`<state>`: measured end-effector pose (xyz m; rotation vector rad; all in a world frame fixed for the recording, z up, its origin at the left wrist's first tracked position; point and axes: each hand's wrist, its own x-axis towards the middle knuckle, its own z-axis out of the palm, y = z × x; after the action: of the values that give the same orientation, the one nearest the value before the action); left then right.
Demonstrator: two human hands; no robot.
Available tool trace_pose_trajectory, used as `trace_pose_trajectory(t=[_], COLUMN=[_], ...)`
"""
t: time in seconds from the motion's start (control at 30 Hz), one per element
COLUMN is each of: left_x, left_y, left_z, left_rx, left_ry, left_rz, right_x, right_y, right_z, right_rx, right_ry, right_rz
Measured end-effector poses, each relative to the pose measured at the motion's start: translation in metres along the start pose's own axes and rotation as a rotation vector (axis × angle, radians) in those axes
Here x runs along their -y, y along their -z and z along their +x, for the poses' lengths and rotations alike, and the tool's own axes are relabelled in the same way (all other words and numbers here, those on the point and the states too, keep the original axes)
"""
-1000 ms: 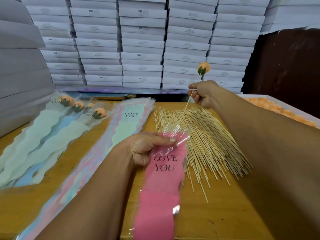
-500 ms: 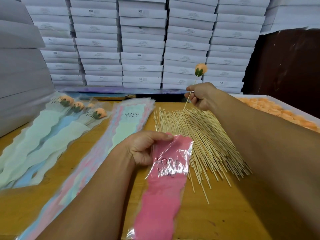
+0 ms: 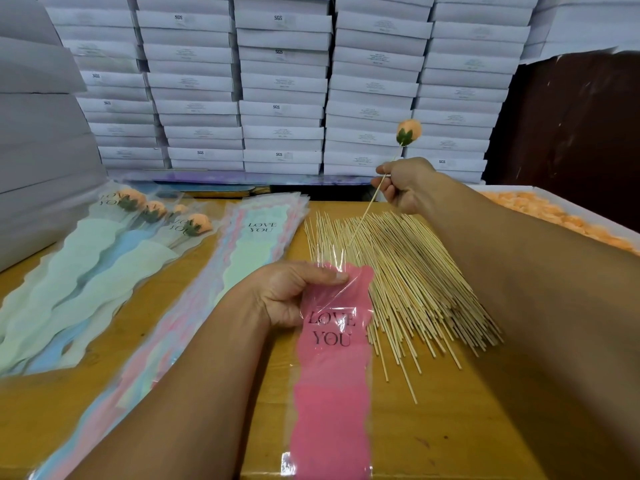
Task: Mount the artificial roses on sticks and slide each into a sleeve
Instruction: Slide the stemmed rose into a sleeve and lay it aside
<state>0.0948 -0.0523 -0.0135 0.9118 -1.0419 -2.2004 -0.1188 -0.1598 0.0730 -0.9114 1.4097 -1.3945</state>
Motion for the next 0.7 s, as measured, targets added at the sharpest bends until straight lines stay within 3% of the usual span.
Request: trace_pose_trajectory(t=[0.23, 0.43, 0.7], left_x=[0.000, 0.000, 0.000], left_y=[-0.003, -0.002, 0.001], left_z=[-0.001, 0.000, 0.000], left_rx=[-0.019, 0.020, 0.040], left_ry=[0.008, 0.020, 0.016], left_rz=[0.004, -0.008, 0.020], right_x=[-0.001, 0.001, -0.001], right_y=[-0.001, -0.008, -0.021], right_z=[-0.001, -0.002, -0.007], right_rx=[0.012, -0.091, -0.032], right_ry=[-0.001, 0.043, 0.040], right_rz=[-0.027, 0.022, 0.014])
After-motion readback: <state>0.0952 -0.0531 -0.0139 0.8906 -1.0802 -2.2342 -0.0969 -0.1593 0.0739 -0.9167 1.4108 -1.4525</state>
